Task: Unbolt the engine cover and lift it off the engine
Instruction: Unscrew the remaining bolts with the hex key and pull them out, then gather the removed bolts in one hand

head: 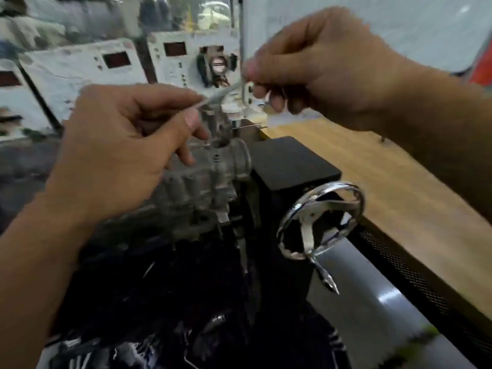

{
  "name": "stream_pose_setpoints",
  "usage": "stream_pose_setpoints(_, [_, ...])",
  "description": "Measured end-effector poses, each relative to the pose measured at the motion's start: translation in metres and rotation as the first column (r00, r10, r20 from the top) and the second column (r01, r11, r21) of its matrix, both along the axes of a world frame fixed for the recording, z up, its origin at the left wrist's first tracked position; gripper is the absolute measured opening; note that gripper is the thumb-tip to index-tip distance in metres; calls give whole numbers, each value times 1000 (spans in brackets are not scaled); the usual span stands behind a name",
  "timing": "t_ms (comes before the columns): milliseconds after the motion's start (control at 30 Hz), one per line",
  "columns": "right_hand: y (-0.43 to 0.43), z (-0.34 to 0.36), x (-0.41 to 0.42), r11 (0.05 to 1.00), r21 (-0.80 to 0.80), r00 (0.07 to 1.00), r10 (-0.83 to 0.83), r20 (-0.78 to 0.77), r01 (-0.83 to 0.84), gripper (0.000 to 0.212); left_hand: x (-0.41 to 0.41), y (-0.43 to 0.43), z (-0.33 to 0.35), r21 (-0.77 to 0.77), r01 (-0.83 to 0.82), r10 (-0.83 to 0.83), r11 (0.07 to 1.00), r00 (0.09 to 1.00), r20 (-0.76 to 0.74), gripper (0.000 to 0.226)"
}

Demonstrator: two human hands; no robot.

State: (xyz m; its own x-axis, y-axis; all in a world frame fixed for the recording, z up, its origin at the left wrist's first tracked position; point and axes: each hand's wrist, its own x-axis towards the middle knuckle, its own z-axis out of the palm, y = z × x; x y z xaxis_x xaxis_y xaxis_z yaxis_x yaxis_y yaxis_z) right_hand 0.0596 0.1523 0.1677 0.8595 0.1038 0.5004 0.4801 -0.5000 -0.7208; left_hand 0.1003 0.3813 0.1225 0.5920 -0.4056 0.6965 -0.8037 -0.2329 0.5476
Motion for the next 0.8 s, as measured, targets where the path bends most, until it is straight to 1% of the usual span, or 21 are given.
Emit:
stream_pose_setpoints(33, [-29, -4, -21, 992, -100, 997, -81, -8, 79, 28, -1, -24, -6, 12, 70, -70, 997, 998, -8, 16])
stream_pose_setpoints(67, [-55, -10, -43, 976, -167, 988, -148, -34, 141, 27, -3, -49, -13, 33, 135, -134, 990, 991, -29, 19])
stream_pose_setpoints(167, [-111, -32, -103, 935, -250, 937, -298, -179, 250, 22, -11, -128, -33, 149, 320, -303, 936, 944, -127, 20])
stream_pose_setpoints(233, [-138, -53, -136, 889, -337, 867, -410, -284, 310, 14, -19, -177, -45, 261, 413, -389, 872, 911, -139, 16])
stream_pose_setpoints(300, [-160, -76, -162, 805, -470, 760, -546, -352, 361, 11, -27, -220, -58, 396, 482, -466, 781, 873, -144, 15])
stream_pose_setpoints(333, [-169, -88, -173, 759, -523, 704, -610, -364, 388, 11, -30, -240, -67, 457, 510, -496, 729, 853, -160, 16])
stream_pose_setpoints(400, [-183, -112, -191, 703, -551, 606, -693, -391, 449, 11, -37, -276, -87, 551, 541, -540, 635, 821, -184, 15])
stream_pose_setpoints(467, [-191, -134, -202, 637, -589, 518, -763, -387, 498, 12, -44, -307, -108, 604, 555, -561, 572, 802, -206, 15])
stream_pose_setpoints(567, [-198, -158, -210, 546, -683, 444, -827, -346, 485, 15, -51, -338, -133, 681, 537, -570, 499, 795, -209, 17])
stream_pose_setpoints(633, [-200, -168, -209, 507, -722, 412, -850, -328, 470, 18, -54, -347, -146, 710, 519, -570, 475, 797, -200, 17])
stream_pose_setpoints(667, [-201, -172, -209, 489, -734, 400, -860, -317, 470, 18, -54, -348, -151, 707, 517, -562, 482, 802, -202, 17])
stream_pose_setpoints(800, [-209, -178, -198, 387, -818, 368, -900, -235, 425, 20, -50, -325, -153, 658, 501, -497, 562, 840, -215, 24])
